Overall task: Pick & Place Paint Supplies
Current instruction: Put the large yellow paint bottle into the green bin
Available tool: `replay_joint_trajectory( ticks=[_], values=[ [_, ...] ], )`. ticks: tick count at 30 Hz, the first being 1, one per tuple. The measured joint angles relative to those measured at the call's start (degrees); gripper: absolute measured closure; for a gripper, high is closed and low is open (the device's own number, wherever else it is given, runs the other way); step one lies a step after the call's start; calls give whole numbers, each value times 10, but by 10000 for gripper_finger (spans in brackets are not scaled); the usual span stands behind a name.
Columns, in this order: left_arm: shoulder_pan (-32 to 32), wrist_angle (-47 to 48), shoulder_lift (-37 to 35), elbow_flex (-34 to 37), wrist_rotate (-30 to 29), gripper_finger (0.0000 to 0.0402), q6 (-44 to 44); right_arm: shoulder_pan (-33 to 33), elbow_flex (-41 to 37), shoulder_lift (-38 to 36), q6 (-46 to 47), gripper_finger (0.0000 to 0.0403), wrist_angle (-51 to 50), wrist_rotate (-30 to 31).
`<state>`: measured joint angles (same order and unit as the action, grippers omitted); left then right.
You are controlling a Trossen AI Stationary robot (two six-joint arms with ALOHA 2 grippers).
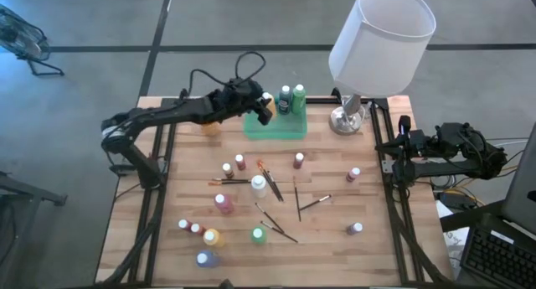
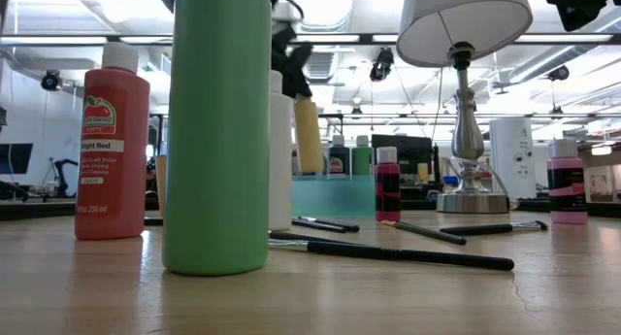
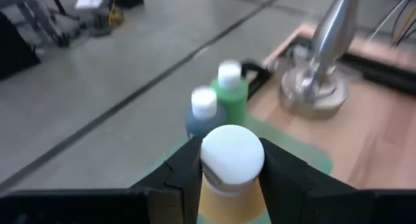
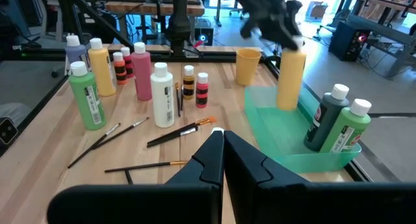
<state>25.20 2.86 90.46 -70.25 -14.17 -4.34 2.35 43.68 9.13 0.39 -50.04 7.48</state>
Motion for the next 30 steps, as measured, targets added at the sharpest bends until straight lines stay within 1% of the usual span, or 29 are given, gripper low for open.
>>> replay_joint_trajectory(
  ticks=[5, 10, 19, 30],
  values=[
    [14, -28, 47, -15, -1, 273, 1, 0, 0, 0, 0, 394, 0, 0],
    [25, -23, 84, -37, -3, 273, 4, 0, 0, 0, 0, 394, 0, 0],
    [37, -24, 115, -54, -3, 273, 13, 0, 0, 0, 0, 394, -1, 0],
    [56, -60, 140, -60, -3, 273, 14, 0, 0, 0, 0, 394, -1, 0]
  ],
)
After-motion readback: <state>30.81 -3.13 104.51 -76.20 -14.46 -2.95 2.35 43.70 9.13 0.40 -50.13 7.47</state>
